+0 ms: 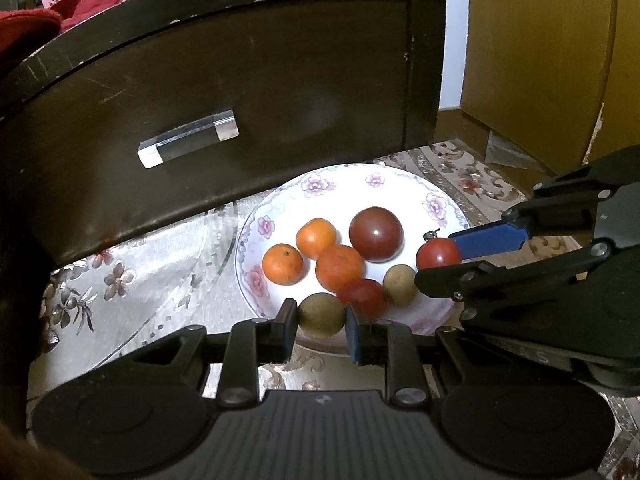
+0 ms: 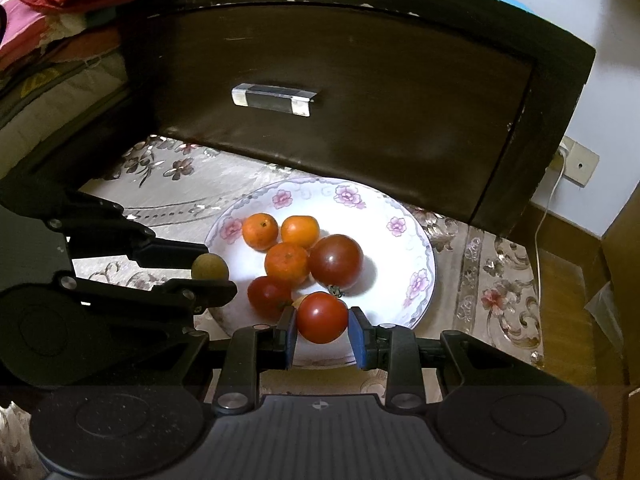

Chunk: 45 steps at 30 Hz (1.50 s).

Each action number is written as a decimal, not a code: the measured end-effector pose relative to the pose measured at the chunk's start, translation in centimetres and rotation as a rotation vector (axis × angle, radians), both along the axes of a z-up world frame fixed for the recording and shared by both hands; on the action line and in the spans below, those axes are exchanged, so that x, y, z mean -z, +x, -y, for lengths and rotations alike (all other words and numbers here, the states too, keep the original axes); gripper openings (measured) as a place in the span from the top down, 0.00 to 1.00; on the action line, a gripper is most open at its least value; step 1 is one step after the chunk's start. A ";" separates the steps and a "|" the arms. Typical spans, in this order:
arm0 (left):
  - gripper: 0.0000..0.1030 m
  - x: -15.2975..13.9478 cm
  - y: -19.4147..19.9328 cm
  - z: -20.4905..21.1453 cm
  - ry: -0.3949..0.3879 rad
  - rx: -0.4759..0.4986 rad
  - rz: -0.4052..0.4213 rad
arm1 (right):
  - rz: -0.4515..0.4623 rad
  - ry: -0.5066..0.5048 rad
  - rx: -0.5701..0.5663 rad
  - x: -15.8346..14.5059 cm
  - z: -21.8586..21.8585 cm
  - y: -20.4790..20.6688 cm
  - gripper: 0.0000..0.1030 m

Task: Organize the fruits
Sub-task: 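Carry the yellow fruit toward the bowl with the left tool while the right tool carries the red tomato, then open the left tool over the bowl to drop the yellow fruit while the right tool drops the red tomato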

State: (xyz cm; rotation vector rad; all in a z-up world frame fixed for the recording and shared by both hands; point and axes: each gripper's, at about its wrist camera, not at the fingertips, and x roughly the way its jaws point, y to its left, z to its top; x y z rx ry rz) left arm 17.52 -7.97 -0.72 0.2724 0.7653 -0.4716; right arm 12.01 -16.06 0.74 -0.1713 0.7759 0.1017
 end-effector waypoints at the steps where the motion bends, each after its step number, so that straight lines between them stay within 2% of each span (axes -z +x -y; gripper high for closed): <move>1: 0.70 0.1 0.1 0.0 0.000 -0.001 0.000 | 0.001 0.001 0.001 0.0 0.0 0.1 0.74; 25: 0.70 1.7 2.5 -0.4 -0.027 -0.046 -0.011 | 0.036 -0.031 0.009 1.2 0.2 2.7 0.73; 45: 0.64 1.0 2.1 -0.9 -0.036 -0.075 0.004 | 0.046 -0.029 0.018 1.0 0.3 2.7 0.72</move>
